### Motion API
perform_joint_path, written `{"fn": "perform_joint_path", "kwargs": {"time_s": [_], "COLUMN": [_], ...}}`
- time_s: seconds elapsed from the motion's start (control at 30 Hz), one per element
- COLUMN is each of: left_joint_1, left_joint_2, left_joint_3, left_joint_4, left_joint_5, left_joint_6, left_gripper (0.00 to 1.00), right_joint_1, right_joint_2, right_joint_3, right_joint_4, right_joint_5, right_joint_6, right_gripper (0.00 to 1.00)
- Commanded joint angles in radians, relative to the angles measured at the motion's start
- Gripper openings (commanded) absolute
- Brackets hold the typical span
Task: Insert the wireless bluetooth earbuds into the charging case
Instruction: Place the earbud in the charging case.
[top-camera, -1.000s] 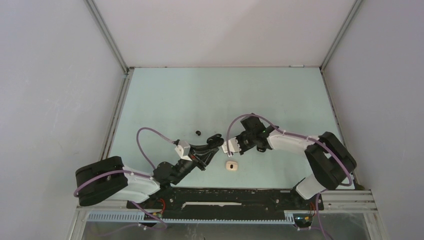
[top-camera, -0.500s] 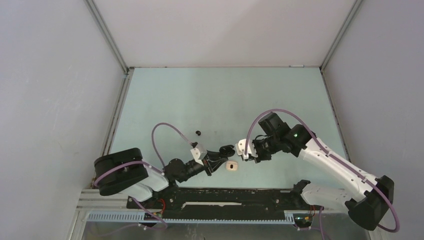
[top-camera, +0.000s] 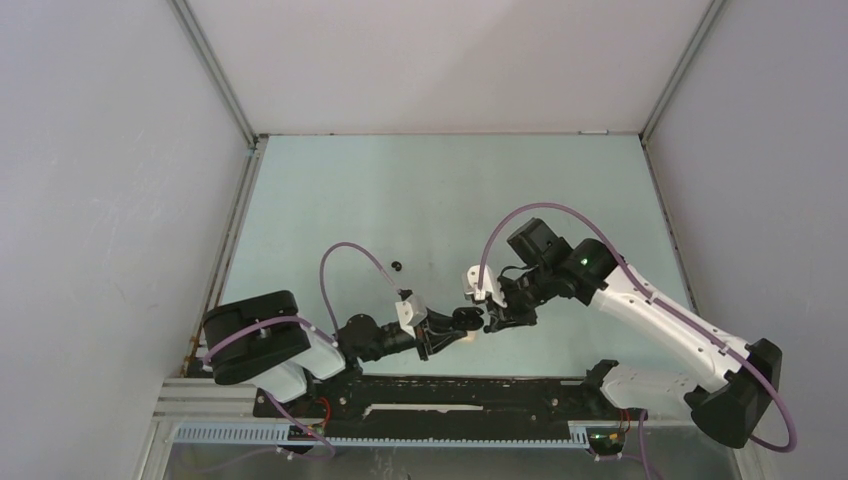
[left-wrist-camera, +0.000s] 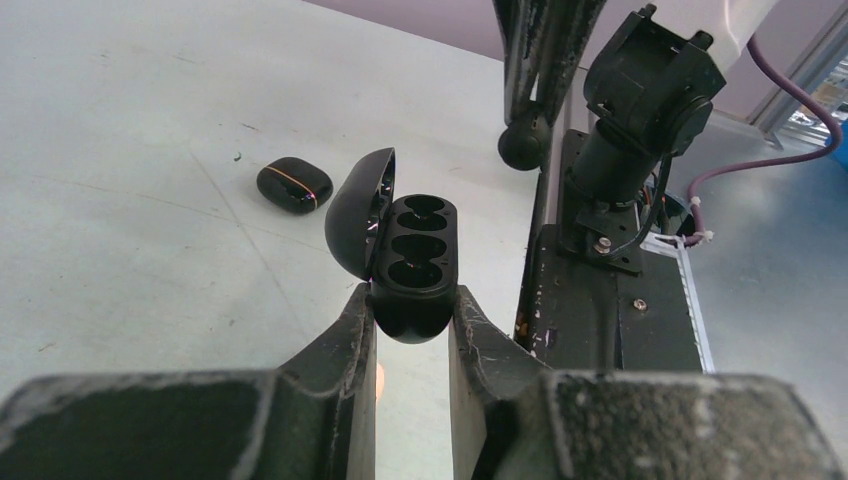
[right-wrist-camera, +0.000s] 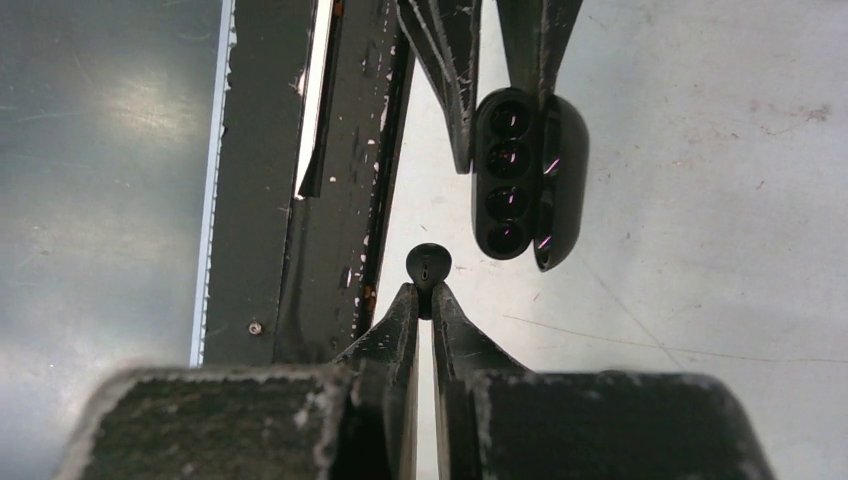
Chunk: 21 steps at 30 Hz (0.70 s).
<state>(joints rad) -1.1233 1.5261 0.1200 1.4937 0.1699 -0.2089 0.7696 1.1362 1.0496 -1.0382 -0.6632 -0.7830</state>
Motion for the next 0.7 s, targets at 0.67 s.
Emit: {"fn": "perform_joint_path", "kwargs": {"time_s": [0.67], "left_joint_1": [0.002], "left_joint_2": [0.005], "left_joint_3": [0.034], "left_joint_4": [0.045], "left_joint_5": [0.075], "left_joint_6": [-0.014], "left_gripper": [0.0], "right_joint_1": [0.074], "right_joint_2": [0.114], "right_joint_3": [0.093], "right_joint_4": [0.077], "right_joint_5": [0.109], "right_joint_6": [0.141], "right_gripper": [0.02]}}
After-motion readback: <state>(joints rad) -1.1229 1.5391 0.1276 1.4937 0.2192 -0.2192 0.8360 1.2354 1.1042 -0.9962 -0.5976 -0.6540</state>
